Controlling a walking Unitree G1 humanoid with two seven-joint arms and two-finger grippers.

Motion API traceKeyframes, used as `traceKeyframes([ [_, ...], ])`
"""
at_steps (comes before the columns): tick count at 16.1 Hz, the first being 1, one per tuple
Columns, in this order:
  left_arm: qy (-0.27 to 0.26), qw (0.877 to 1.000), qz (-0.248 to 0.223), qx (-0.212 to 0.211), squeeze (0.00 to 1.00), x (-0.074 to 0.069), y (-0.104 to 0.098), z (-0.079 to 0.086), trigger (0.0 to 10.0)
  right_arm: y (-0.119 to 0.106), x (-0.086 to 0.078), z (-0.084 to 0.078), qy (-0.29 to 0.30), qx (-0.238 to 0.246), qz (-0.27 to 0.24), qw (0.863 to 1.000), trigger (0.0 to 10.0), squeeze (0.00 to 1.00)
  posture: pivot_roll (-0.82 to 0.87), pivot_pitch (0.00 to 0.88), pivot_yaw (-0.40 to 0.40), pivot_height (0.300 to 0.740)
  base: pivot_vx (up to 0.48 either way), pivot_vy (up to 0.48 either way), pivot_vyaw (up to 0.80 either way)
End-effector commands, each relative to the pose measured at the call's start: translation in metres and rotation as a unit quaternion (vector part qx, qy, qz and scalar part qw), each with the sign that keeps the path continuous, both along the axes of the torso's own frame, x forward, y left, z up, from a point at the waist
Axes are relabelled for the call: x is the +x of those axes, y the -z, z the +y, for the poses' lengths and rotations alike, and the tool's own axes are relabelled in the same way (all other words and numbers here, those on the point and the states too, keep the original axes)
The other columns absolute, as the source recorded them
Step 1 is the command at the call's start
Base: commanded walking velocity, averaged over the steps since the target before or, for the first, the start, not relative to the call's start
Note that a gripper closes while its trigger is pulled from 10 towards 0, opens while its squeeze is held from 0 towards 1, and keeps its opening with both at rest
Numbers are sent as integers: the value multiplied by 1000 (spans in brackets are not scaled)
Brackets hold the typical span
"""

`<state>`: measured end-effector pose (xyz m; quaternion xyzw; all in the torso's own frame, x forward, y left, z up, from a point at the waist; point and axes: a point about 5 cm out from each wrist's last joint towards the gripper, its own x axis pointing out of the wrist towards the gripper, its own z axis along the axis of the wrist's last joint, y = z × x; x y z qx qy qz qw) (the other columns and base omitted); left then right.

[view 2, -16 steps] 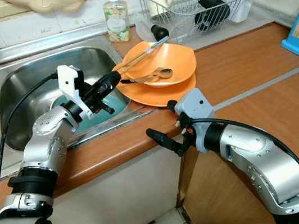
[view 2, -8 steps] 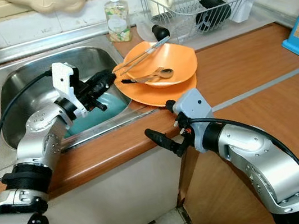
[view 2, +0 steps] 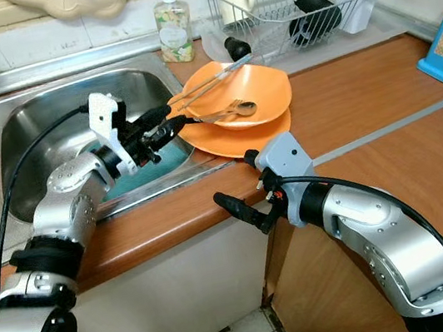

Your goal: Kitchen organization

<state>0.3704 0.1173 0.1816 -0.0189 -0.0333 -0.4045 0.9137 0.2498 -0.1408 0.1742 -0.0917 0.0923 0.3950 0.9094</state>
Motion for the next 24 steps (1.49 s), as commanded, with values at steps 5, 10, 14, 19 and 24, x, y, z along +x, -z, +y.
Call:
traceKeyframes([
  [5,-4,1000,-18,9,1000,6,-8,-2,10000,-1,2,1,-5,-8,-1,1000,10000,1000,-101,0,19,740,0,0,0],
  [10,-10,999,-28,16,0,11,-11,-3,10000,-1,4,1,-1,-15,-5,1000,10000,553,-101,0,21,740,0,0,0],
  [14,-14,999,-33,18,0,15,-14,-3,10000,-1,4,1,-1,-17,-6,1000,10000,8,-102,0,24,740,0,0,0],
  [19,-12,999,-17,29,0,20,-12,-6,10000,-1,4,1,0,-18,-6,1000,10000,0,-107,0,33,740,0,0,0],
  [24,-19,999,2,27,0,22,-8,-6,4196,-1,3,2,1,-18,-6,1000,10000,0,-109,0,36,740,0,0,0],
])
